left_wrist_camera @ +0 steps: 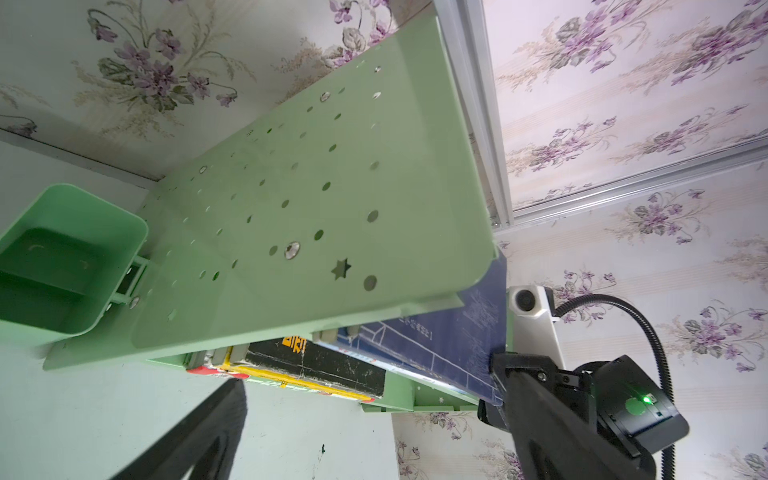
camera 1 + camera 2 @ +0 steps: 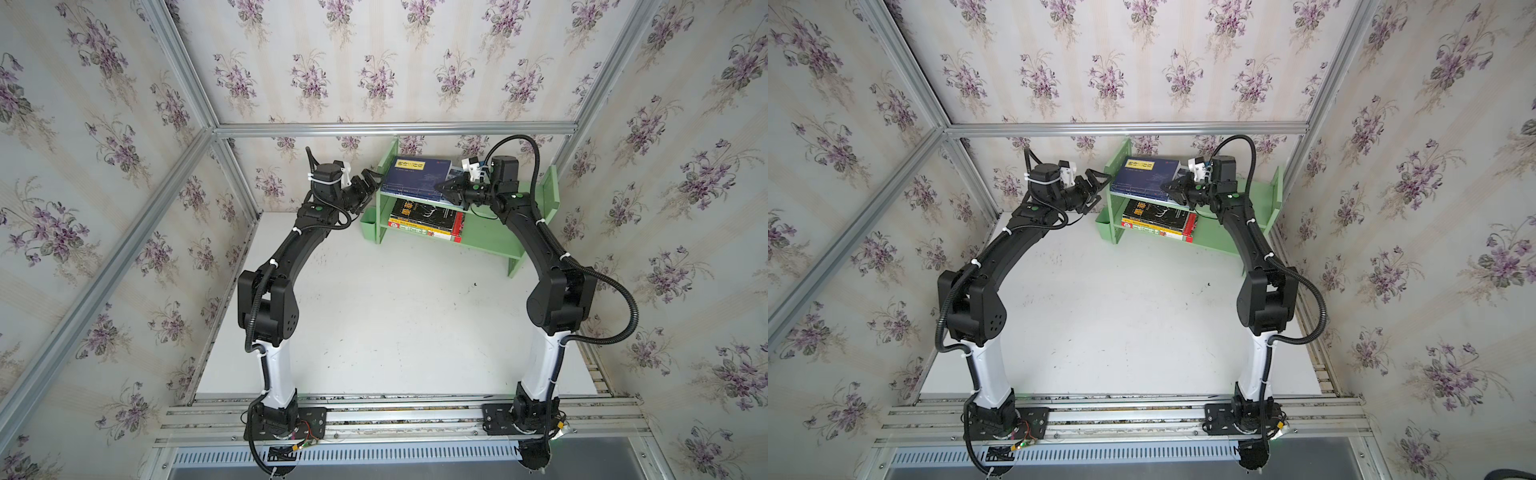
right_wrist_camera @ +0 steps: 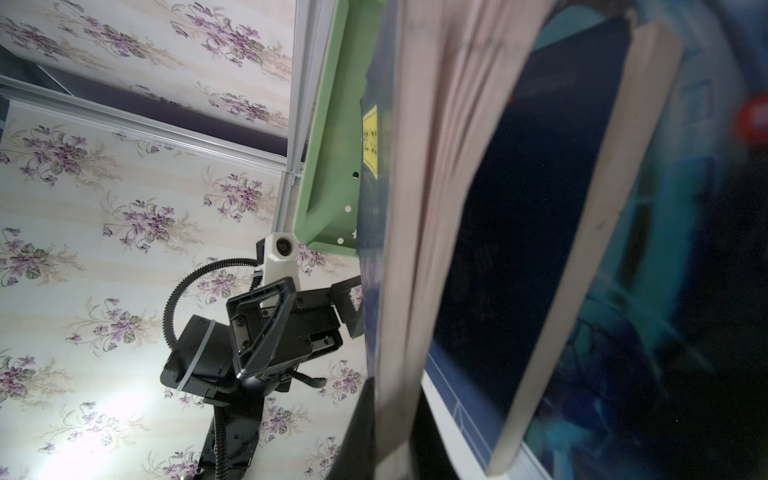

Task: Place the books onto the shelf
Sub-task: 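Open the left gripper and press the blue book flat with the right gripper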

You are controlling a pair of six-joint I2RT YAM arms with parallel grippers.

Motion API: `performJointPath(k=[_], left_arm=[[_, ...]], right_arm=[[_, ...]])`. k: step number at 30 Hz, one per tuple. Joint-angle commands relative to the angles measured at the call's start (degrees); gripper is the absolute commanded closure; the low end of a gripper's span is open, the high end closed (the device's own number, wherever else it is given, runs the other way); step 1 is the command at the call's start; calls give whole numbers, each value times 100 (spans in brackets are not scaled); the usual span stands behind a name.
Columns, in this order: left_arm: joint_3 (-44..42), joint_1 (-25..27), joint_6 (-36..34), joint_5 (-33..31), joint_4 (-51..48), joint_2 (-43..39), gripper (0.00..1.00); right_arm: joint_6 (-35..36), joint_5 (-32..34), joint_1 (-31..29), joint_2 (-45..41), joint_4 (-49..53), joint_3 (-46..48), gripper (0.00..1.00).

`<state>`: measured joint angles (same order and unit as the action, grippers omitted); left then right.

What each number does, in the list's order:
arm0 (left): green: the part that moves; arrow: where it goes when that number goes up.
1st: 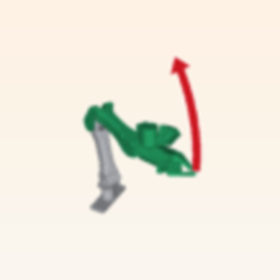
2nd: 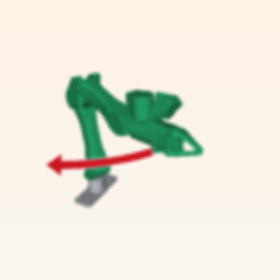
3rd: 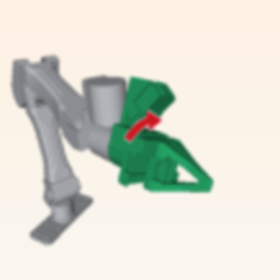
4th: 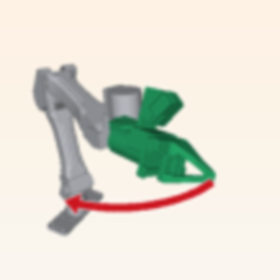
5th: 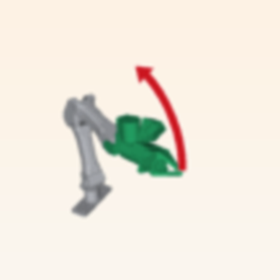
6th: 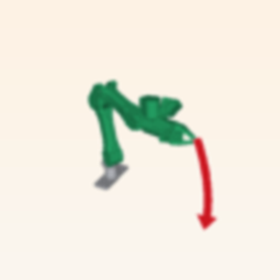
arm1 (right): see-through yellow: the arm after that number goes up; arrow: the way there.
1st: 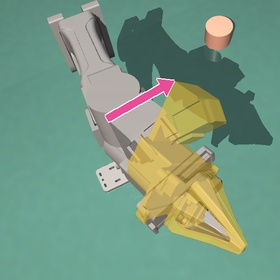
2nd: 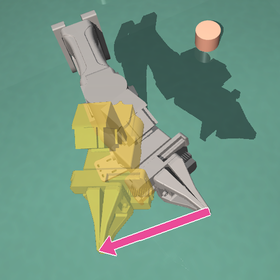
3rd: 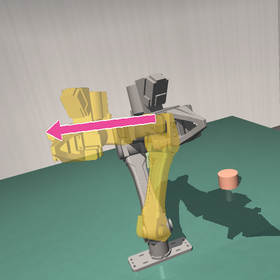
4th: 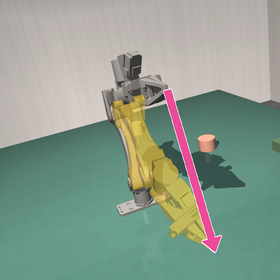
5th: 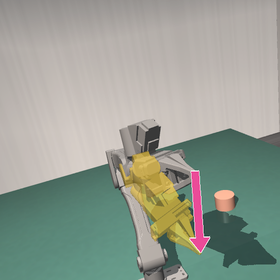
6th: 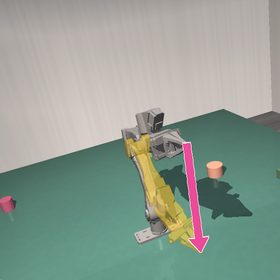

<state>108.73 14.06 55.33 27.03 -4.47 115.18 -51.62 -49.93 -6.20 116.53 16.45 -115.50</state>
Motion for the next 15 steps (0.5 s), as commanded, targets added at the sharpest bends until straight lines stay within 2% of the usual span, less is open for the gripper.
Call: performJointPath(k=[1,15], left_arm=[[190,67,-206,-260,-218,137,1],[570,159,-71,-529,-400,561,1]], right_arm=[[107,-1,1,18,-4,-128,98],[178,27,-5,150,219,-269,99]])
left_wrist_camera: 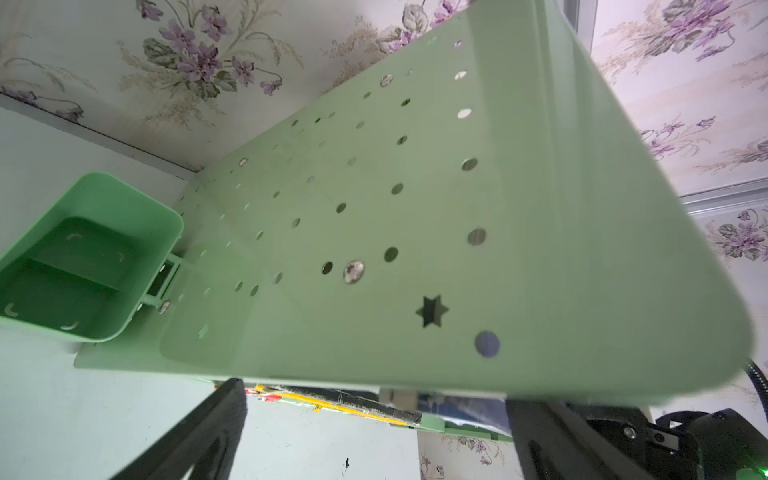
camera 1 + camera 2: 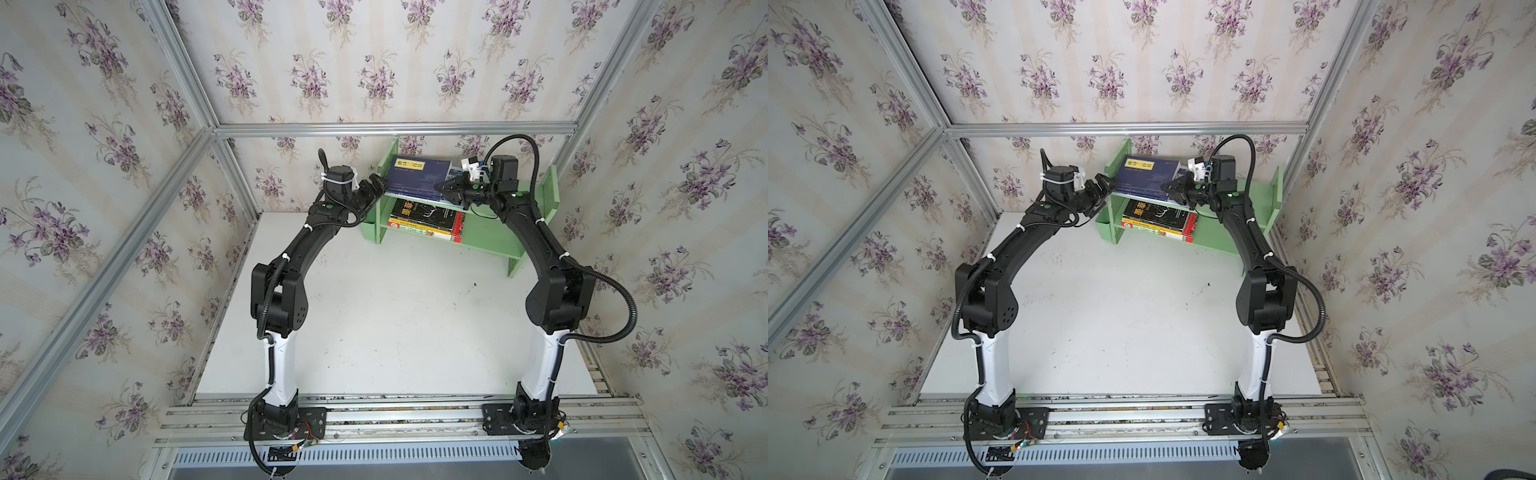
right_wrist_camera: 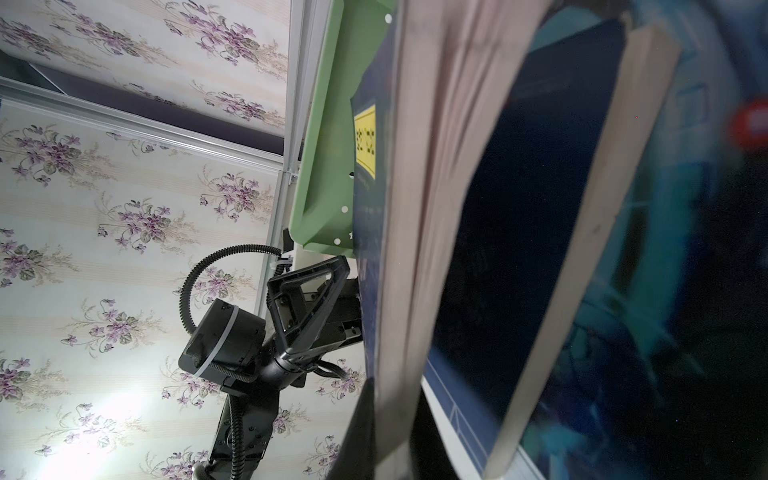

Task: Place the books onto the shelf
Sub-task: 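Open the left gripper and press the blue book flat with the right gripper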

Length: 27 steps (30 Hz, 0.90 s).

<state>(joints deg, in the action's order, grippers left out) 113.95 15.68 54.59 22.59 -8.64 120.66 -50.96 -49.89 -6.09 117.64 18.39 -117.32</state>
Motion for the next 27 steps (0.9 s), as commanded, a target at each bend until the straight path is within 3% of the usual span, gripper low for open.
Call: performJointPath(k=[1,10,20,27], left_arm=[[56,5,17,-86,19,23,1],[153,14,77,-185,-229,189,1],[170,9,122,-233,-474,282,1],[223,14,175,-187,-498,335,1]], right_arm=[[113,23,-17,48,37,-85,98],[222,100,-16,196,287,-312,94],[718,505,11,279,1097,-691,60],[1263,1016,11,493,2053,-1450,59]])
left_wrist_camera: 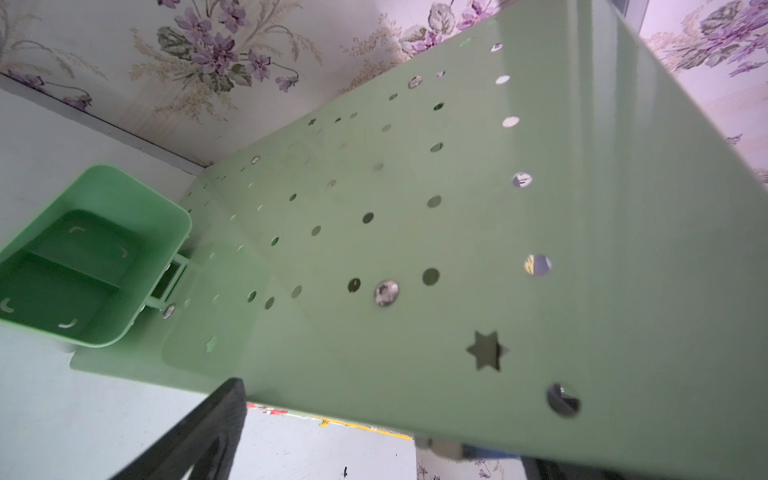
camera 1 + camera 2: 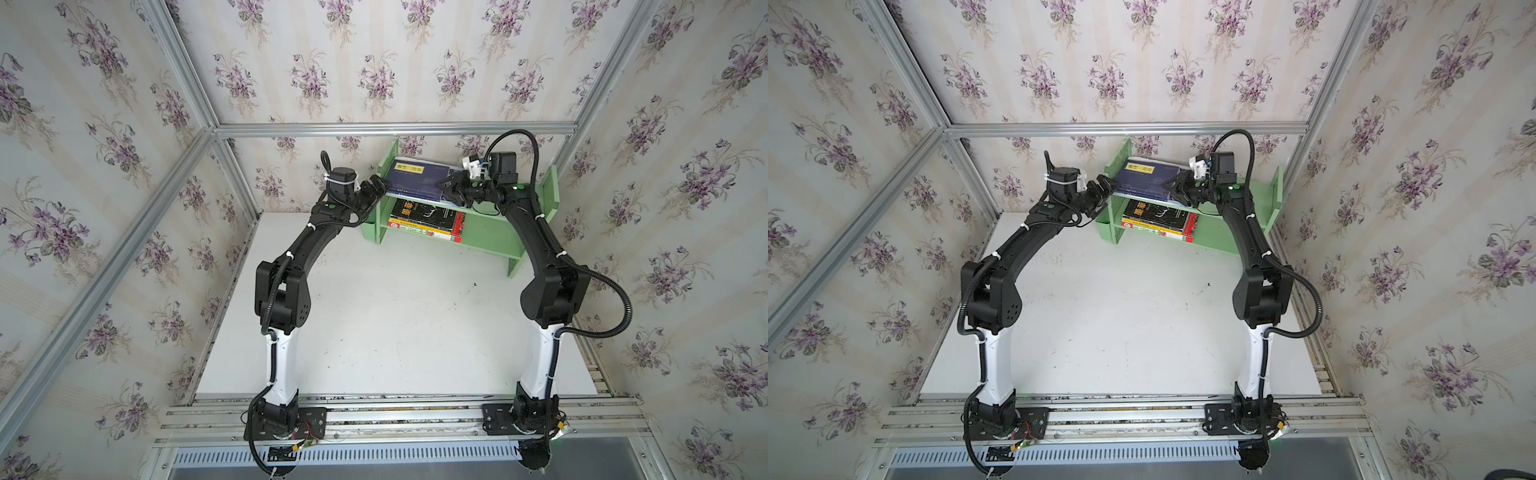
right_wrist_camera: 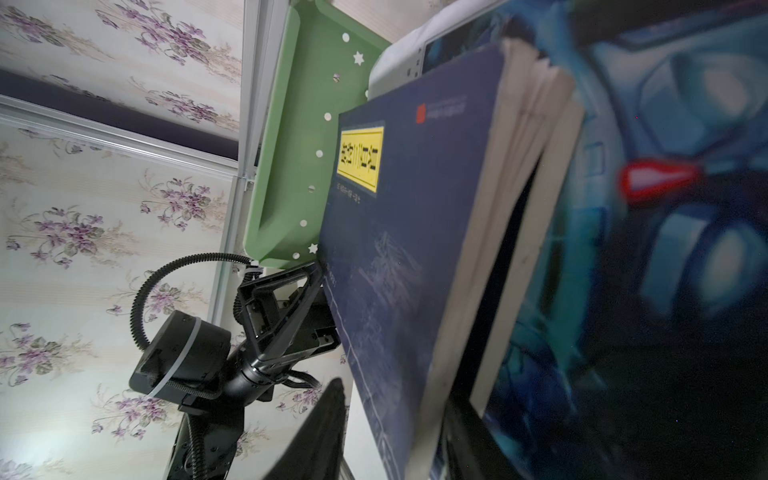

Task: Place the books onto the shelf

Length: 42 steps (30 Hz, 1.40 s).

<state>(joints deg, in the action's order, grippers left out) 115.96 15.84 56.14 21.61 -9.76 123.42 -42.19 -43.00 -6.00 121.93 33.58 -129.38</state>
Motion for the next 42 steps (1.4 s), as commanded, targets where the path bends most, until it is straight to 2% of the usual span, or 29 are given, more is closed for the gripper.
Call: performJointPath(k=[1,6,11,18,27,32,36,39,42], left_arm=[[34,-2,20,-79,-395,68,1],[115,-2,37,-9,-400,119,1],[167,-8,34,30,-404,104,1],[517,-2,-125,315,-259,16,0],[304,-2,-349,491,84,-670,0],[-375,-2,-752,834,244,-1335,0],[-1511,-2,-1249,877,375,-2204,0],[-2578,-15,-1705,600,420,-3010,0],[-3735,-35,-2193,-131,422,-3904,0]], right_arm=[[454,399,4,89,653,-346,59],[529,482,2,133,784,-507,65],[562,477,-8,90,795,-509,65],[1062,620,-11,-240,645,-509,58],[1820,941,-22,-928,748,-249,42],[1970,1415,-38,-1804,318,1017,39],[1871,1916,-35,-2893,-632,2805,30],[1798,2517,-34,-3739,-1194,4129,26],[1907,3398,-46,-4488,-1204,5210,25]])
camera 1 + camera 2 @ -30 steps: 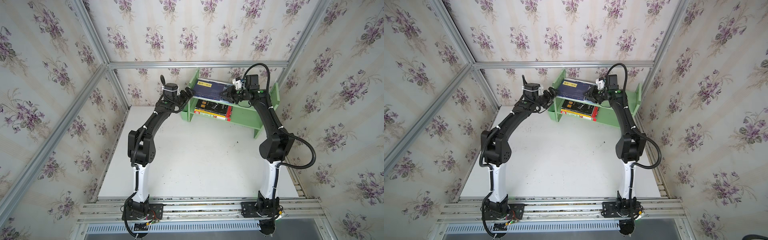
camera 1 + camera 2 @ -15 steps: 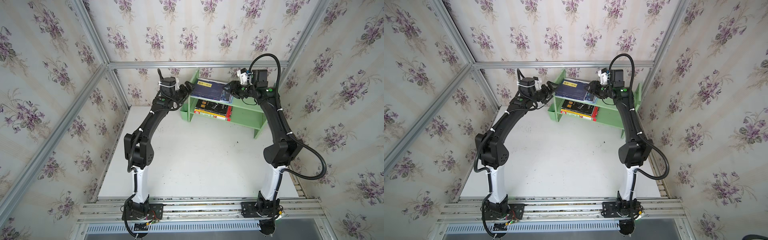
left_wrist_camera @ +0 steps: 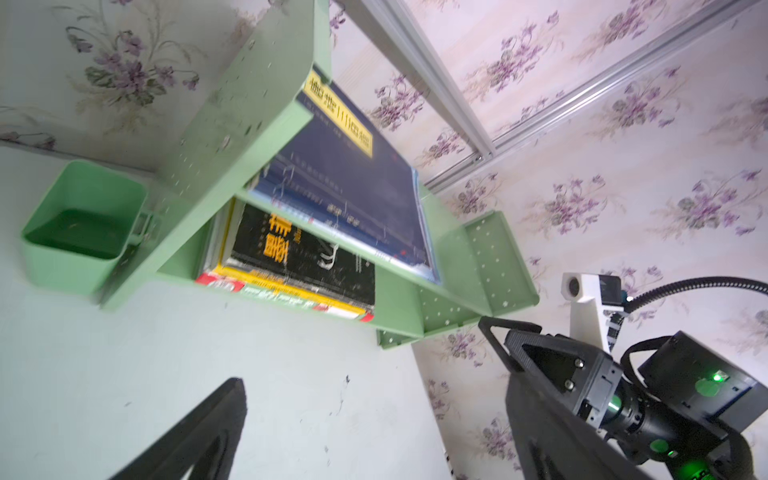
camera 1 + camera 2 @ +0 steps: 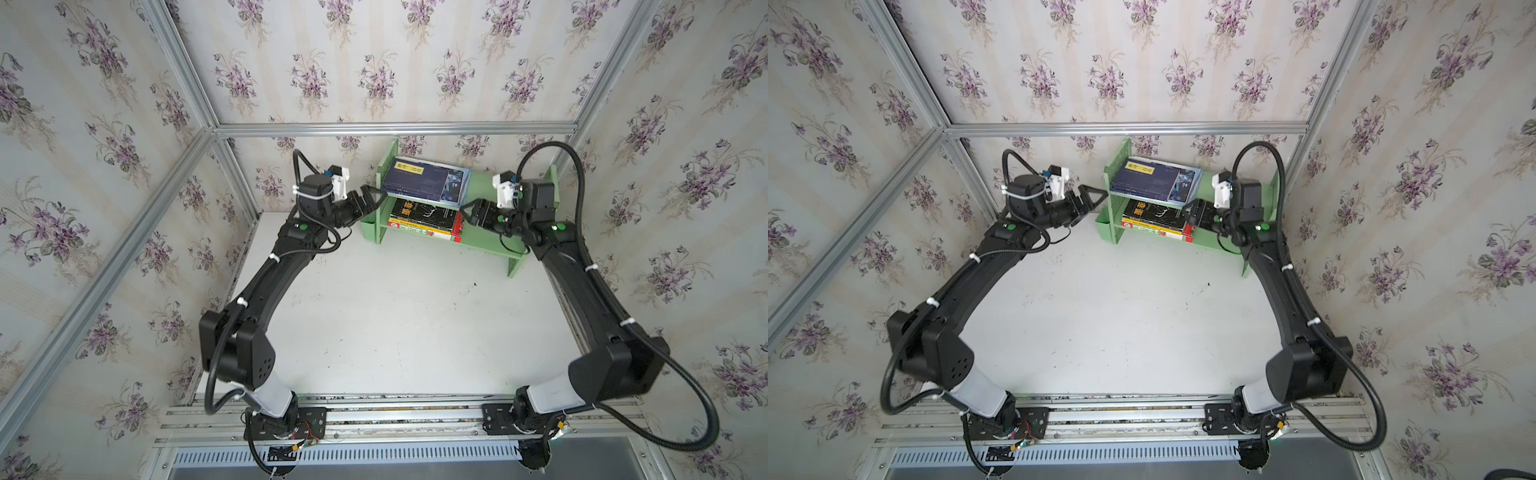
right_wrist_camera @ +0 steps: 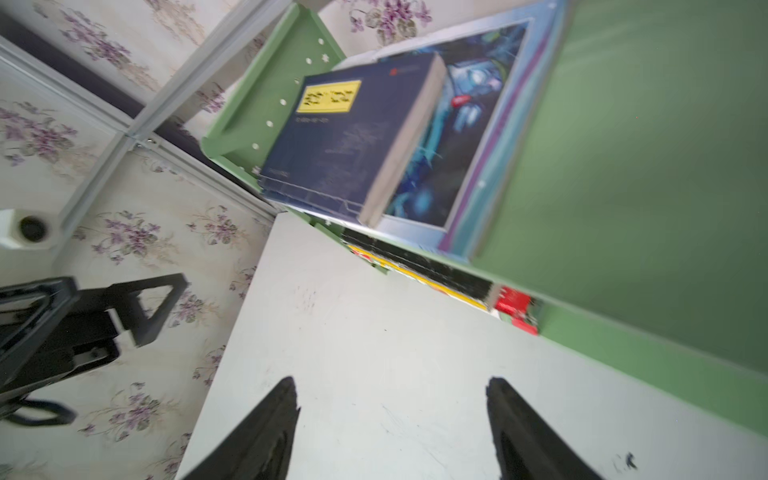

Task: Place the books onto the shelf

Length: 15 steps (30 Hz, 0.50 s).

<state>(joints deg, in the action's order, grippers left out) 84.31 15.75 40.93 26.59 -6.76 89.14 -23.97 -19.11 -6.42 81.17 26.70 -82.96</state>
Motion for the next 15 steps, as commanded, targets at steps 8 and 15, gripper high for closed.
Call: performJointPath(k=[8,15], left_arm=[[-3274,-205,-1927,-3570,350,-2797,0],[-5562,-377,-2994,-5093,2187,-4036,0]], right_arm=[[366,3380,-3,-1850,-265,2871,20],[883,4602,-2,-2106,-1475,4336,15]])
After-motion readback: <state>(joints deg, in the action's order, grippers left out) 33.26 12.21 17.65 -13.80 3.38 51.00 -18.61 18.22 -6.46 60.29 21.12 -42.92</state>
